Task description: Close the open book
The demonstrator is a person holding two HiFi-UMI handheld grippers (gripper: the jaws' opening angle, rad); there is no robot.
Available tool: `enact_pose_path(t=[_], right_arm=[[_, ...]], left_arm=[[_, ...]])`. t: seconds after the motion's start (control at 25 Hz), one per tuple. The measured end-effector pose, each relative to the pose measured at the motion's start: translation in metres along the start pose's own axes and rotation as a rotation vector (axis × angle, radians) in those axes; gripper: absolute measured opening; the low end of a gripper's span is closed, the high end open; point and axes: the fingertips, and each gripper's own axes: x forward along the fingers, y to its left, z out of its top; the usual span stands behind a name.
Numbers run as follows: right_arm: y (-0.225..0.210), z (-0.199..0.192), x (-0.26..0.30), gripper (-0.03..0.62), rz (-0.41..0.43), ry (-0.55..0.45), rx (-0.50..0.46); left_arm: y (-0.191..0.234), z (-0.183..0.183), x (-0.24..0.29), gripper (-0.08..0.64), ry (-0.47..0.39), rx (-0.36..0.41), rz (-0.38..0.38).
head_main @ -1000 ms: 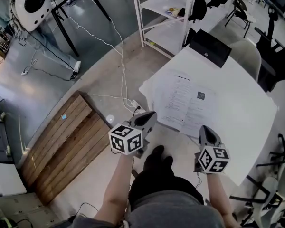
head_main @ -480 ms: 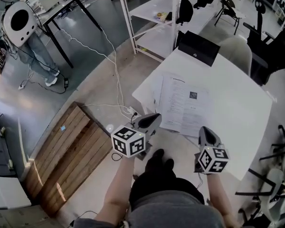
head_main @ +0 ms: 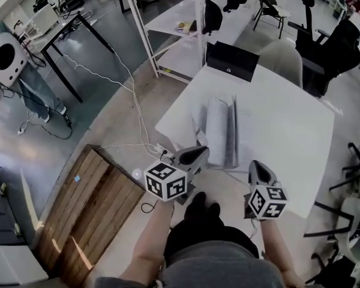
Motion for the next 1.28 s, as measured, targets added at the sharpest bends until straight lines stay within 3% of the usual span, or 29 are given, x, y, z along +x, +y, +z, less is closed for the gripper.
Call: enact_pose_path(t=[0.64, 0.92, 1.08, 1.28], right_arm=[[-0.035, -0.015, -0.035, 0.005, -0.153, -0.02, 0.073], [-0.05, -0.021, -0.045, 0.003, -0.214, -0.024, 0.114], [-0.055, -0.022, -0.048, 0.005, -0.241, -0.026, 0.126], [-0.061, -0.024, -0.054, 0.005, -0.28, -0.035, 0.149]], left_arm=[[-0.046, -0.022, 0.058, 0.008, 0.113, 0.017, -0.206], [-0.072, -0.041, 0.081, 0.008, 0.202, 0.051, -0.312], [-0.08, -0.056, 0.093, 0.008, 0.256, 0.057, -0.345], [-0.085, -0.086, 0.106, 0.008, 0.359, 0.122, -0.361]])
